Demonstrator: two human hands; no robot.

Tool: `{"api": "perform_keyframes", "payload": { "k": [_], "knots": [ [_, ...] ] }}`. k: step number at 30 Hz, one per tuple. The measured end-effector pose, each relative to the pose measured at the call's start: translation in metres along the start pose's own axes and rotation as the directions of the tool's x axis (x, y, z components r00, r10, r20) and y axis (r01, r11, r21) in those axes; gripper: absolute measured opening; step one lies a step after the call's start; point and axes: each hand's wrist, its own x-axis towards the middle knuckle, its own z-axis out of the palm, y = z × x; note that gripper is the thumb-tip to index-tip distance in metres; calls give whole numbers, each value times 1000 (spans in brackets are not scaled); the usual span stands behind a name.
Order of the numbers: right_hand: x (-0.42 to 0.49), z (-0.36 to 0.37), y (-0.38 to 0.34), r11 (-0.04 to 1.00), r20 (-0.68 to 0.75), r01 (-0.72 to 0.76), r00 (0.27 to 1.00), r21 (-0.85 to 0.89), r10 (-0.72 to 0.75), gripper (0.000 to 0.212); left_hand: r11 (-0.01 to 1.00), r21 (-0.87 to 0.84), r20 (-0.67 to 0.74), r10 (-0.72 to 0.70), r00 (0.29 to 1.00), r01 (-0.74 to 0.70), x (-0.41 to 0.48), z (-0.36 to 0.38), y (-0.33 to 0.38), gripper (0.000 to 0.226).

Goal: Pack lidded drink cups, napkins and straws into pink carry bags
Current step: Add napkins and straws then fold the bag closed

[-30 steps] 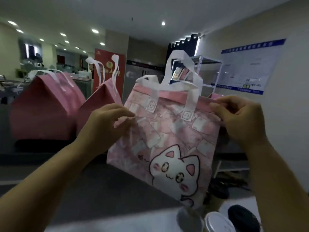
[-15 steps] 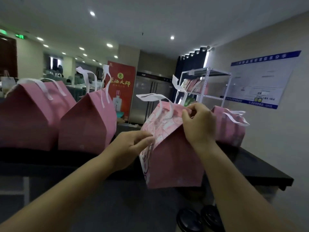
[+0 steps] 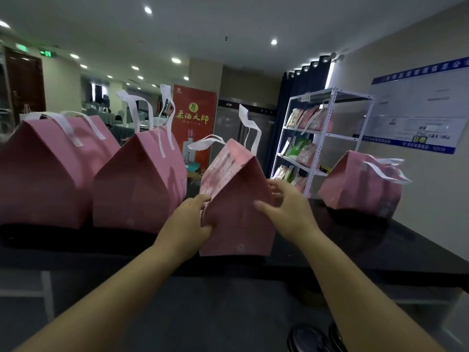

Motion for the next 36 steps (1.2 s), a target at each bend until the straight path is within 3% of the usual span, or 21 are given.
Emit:
{"api": "perform_keyframes", "payload": {
  "k": [4, 9, 16, 21, 24, 28, 33, 36],
  "knots": [
    [-15, 13, 30, 985, 61, -174, 983, 5, 173, 45, 999, 36, -108, -1, 994, 5, 3, 8, 1, 39],
    [-10, 37, 27, 987, -45, -156, 987, -37, 154, 40, 987, 158, -199, -10, 980, 42, 16, 9, 0, 25],
    [15, 65, 11, 972, 12, -185, 982, -146, 189, 39, 936, 310, -178, -114, 977, 166, 39, -4, -8, 28],
    [22, 55, 0, 955, 30, -213, 974, -204, 224, 43, 952, 280, -205, -64, 977, 121, 32, -22, -1, 36],
    [20, 38, -18, 979, -94, -88, 993, -182, 72, 45, 971, 238, -234, 30, 972, 28, 15, -41, 5, 31],
    [9, 25, -61, 983, -192, 122, 970, -141, -148, 26, 970, 233, -273, 128, 953, -63, -13, -82, 7, 26],
    [-15, 44, -127, 947, -76, 284, 952, -147, -298, 12, 958, 284, -292, 120, 949, -34, -53, -152, -9, 25],
    [-32, 75, -167, 927, 59, 338, 941, -166, -333, 17, 940, 341, -282, 69, 957, 33, -85, -200, -32, 24]
  ]
}}
